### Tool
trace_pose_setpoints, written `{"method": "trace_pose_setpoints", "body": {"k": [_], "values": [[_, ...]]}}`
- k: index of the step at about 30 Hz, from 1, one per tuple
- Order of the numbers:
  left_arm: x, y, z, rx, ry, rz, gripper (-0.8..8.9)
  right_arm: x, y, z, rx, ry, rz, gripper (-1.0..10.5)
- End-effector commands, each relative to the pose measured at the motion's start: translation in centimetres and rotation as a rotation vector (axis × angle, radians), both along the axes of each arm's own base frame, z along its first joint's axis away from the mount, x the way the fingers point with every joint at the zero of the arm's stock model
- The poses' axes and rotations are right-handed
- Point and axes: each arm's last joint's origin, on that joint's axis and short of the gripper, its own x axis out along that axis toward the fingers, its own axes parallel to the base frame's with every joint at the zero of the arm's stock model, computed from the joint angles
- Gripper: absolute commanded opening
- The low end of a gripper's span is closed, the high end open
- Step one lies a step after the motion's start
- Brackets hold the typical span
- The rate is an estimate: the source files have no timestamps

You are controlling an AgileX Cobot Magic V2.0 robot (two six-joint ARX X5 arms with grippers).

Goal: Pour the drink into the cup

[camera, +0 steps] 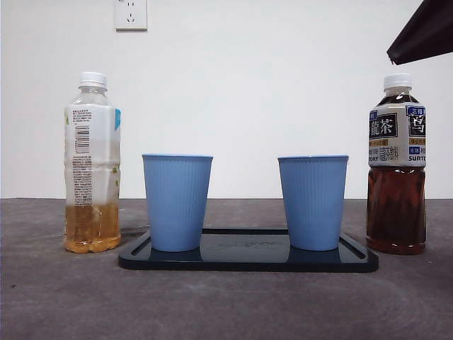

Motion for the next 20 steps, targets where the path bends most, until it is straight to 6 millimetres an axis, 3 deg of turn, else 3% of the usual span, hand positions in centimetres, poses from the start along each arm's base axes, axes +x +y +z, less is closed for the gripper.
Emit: {"method": "trace_pose_setpoints", "body": {"k": [1,9,20], "values": [[0.3,0.0,-1.9,0.012,0.014,0.003,0.07,0.0,0.1,0.5,0.010,-0.014,0.008,0.1],[0.7,0.0,-5.8,0.010,0.081,0.003,0.08,0.0,0.1,0.5,0.011,-0.014,0.008,0.1],[0.9,0.0,-6.8,0.014,0.111,0.004,0.07,0.0,0.1,0.5,0.011,-0.014,0.008,0.1]]}}
